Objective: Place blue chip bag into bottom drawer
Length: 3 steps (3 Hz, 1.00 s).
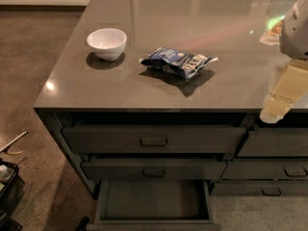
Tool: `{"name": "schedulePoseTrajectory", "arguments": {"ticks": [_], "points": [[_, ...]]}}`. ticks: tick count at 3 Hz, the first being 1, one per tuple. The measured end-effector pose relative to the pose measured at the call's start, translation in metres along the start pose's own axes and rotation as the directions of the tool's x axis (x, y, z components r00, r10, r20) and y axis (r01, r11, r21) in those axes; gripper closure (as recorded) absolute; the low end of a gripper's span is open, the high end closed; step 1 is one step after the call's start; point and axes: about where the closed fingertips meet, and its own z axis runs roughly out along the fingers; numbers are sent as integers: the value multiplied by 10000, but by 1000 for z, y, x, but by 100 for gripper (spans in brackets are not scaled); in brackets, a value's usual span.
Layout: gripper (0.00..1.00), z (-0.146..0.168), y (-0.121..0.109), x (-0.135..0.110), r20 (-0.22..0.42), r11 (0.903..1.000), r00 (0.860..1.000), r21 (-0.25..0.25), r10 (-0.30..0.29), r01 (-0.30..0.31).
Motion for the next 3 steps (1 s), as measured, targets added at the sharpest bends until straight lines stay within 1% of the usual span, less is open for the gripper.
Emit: {"name": "schedulePoseTrajectory", "arguments": {"ticks": [1,2,3], "points": [[0,-1,-3,-2,81,10000,10000,72,-10,9],[0,13,-31,-12,559,9999,9984,-21,-97,98],[0,40,-61,-35,1183,9990,9927,-347,-233,276]]}}
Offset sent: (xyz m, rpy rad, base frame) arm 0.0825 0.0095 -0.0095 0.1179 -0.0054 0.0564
